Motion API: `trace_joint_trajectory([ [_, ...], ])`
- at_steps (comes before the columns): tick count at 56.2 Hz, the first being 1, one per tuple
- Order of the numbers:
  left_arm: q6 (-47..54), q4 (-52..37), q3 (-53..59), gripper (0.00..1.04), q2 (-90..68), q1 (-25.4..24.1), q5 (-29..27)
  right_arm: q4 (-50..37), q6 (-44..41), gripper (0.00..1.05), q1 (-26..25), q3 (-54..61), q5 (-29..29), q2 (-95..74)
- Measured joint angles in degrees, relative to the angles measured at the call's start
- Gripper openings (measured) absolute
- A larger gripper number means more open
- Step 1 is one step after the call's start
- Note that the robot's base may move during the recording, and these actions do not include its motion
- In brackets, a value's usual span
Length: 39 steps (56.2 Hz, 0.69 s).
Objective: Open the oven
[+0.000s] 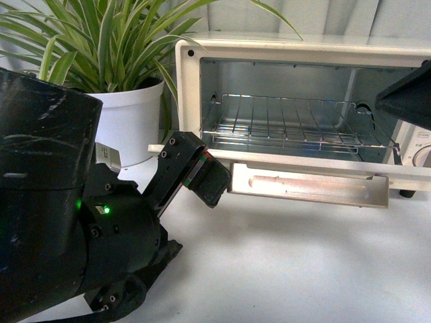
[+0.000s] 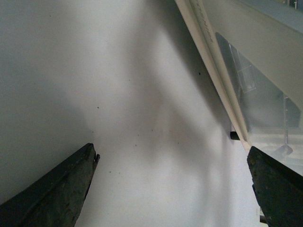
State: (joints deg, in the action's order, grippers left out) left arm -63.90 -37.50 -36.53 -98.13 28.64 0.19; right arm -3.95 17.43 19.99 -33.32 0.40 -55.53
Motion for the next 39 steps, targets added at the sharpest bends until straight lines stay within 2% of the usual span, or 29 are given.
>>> trace_joint_trajectory([
  [17,2.3,0.0,2.1,0.98,1.6,0.2,-0.7,2.2,-0.1,0.95,-5.5,6.5,-3.5,8.5],
  [39,8.9,1.6,4.8,0.98,4.2,2.3,-4.5,3.2,0.0,0.95,-12.4,12.9,-8.0,13.0],
])
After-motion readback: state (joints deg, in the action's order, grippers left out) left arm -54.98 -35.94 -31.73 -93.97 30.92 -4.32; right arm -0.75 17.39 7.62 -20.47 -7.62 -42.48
